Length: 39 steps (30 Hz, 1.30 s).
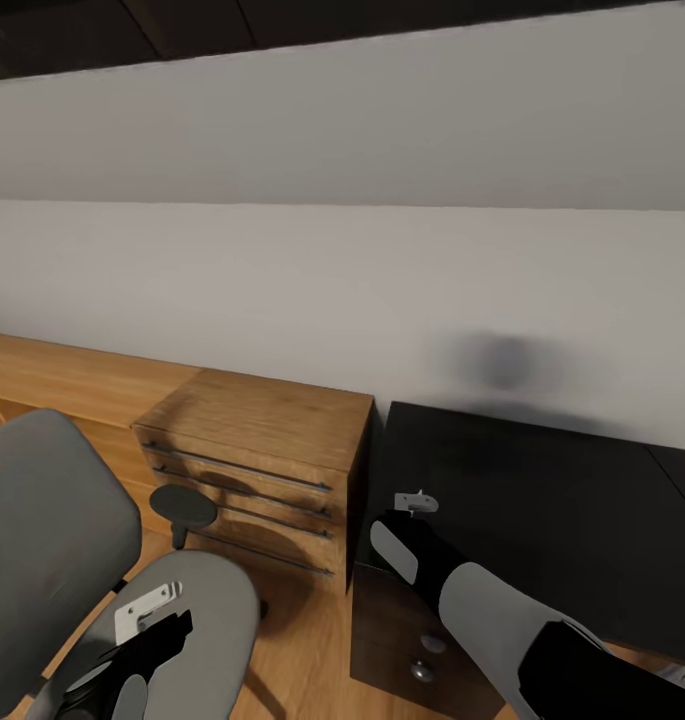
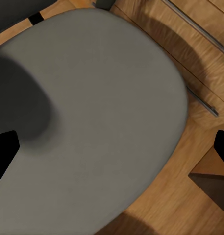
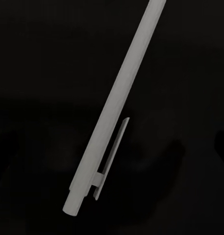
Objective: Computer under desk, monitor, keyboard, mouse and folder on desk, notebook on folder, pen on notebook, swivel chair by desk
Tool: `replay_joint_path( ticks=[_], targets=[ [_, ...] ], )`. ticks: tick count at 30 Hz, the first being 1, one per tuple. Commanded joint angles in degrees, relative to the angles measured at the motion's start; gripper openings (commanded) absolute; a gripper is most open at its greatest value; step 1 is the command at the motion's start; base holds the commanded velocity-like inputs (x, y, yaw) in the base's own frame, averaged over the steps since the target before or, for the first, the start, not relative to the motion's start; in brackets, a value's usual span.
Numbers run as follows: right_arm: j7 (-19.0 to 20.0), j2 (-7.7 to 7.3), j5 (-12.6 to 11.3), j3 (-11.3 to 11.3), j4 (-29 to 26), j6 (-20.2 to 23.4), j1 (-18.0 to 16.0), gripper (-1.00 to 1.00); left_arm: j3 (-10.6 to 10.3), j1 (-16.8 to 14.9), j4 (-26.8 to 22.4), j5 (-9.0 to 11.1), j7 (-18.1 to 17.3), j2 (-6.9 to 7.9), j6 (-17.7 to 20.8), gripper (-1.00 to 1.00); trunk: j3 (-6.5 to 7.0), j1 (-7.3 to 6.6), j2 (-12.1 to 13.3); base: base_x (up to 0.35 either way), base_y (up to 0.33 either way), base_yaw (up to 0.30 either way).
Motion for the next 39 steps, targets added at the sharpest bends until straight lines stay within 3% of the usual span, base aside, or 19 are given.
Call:
replay_joint_path(
  ticks=[1, 24, 30, 39],
  targets=[
    [-0.3, 0.0, -0.1, 0.32, 0.01, 0.4, -0.07, 1.0, 0.03, 0.0, -0.11, 0.61, 0.44, -0.02, 0.14, 1.0, -0.05, 0.01, -0.04, 0.0, 0.0, 0.0],
    [-0.3, 0.0, -0.1, 0.31, 0.08, 0.4, -0.07, 1.0, 0.08, 0.0, -0.13, 0.61, 0.44, 0.01, 0.14, 1.0, -0.05, 0.01, -0.04, 0.0, 0.0, 0.0],
    [-0.3, 0.0, -0.1, 0.31, 0.08, 0.4, -0.07, 1.0, 0.09, 0.0, -0.12, 0.61, 0.44, -0.01, 0.17, 1.0, -1.13, 1.32, -2.44, 0.0, 0.0, 0.0],
    [-0.3, 0.0, -0.1, 0.31, 0.11, 0.45, -0.07, 1.0, 0.08, 0.0, -0.05, 0.61, 0.44, 0.0, 0.28, 1.0, -1.13, 1.32, -2.44, 0.0, 0.0, 0.0]
  ],
)
